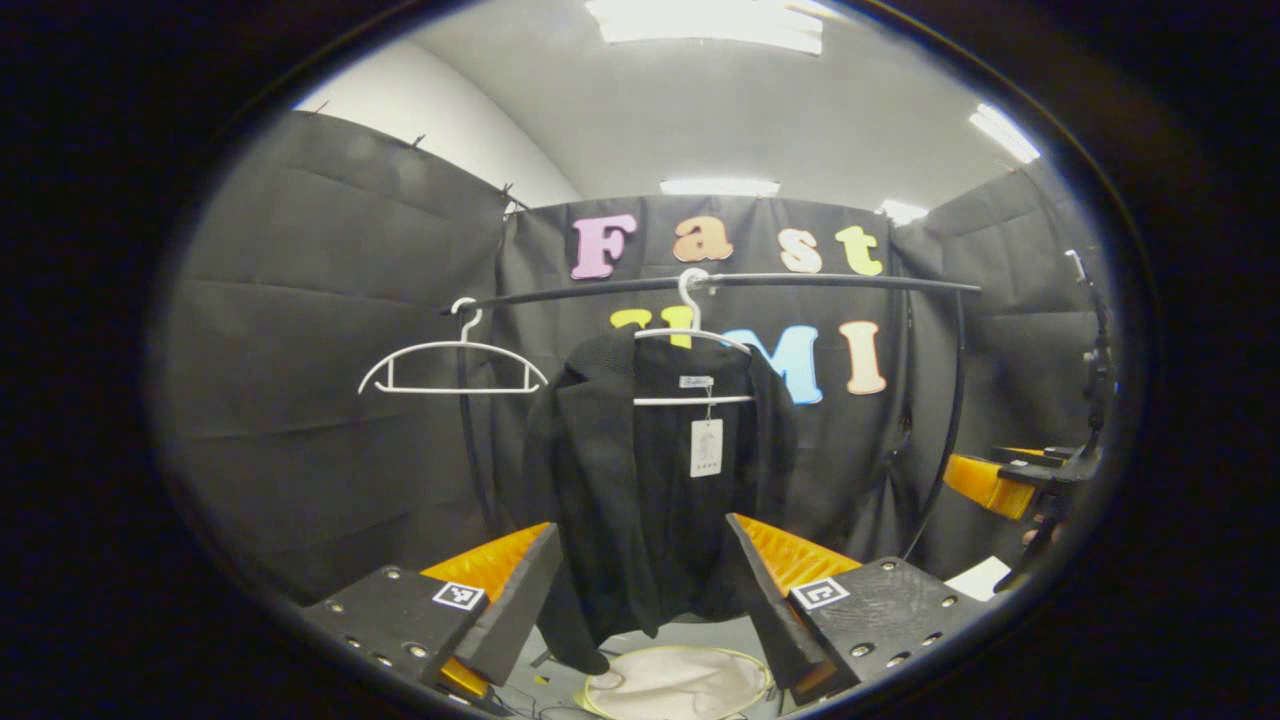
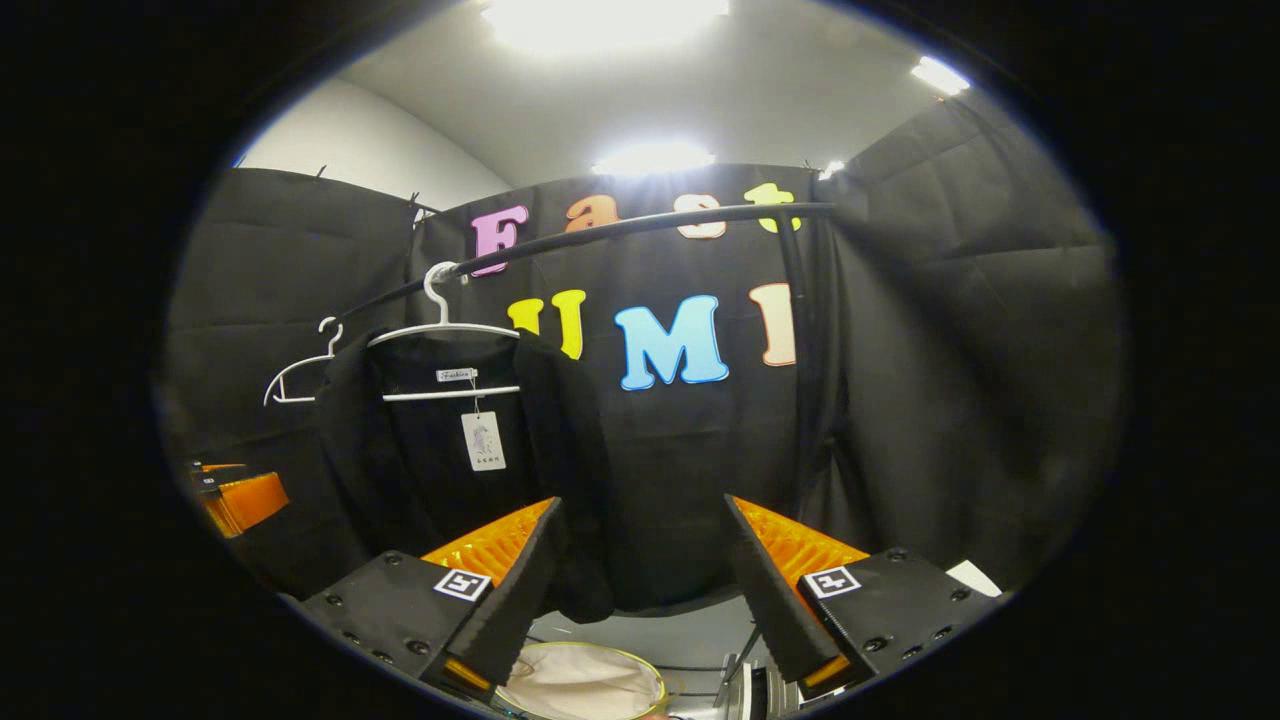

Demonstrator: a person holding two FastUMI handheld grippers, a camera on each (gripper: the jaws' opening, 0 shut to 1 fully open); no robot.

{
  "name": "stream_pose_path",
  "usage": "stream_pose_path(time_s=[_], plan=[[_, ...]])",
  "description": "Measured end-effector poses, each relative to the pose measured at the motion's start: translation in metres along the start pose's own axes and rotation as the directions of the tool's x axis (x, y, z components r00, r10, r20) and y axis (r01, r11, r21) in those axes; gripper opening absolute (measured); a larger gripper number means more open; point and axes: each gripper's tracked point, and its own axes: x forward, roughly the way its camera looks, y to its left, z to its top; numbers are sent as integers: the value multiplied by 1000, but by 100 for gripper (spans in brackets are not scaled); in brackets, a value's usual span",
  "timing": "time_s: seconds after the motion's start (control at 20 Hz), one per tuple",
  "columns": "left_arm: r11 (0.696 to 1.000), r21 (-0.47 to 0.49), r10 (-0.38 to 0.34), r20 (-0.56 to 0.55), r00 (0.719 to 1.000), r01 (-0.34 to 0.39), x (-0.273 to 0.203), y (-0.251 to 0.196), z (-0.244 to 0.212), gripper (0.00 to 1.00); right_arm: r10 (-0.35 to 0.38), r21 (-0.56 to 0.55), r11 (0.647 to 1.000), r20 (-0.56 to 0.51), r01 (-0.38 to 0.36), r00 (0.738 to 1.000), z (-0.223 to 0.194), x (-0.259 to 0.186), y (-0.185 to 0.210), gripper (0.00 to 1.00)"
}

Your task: Grasp the clothes on the hanger with both hands and then place them into the laundry hamper below.

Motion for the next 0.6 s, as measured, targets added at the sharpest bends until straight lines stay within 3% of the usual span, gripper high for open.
stream_pose_path(time_s=[0.1,0.15,0.25,0.3,0.4,0.6], plan=[[999,-4,41,-22,999,-41,18,8,-3,94,42,18,999,-23,-42,999,-5,17,10,93],[998,-9,63,-32,998,-63,28,11,-4,94,67,29,997,-34,-66,997,-8,26,15,98],[995,-30,98,-51,994,-100,47,17,-6,93,97,31,995,-46,-96,994,-11,41,16,93],[992,-42,113,-61,992,-116,56,18,-7,93,109,29,994,-49,-107,993,-15,50,16,98],[988,-59,136,-76,988,-141,75,21,-10,94,125,27,992,-56,-123,991,-18,67,14,98],[977,-1,213,-58,975,-214,108,28,-7,95,167,28,986,-44,-166,985,-22,96,16,92]])
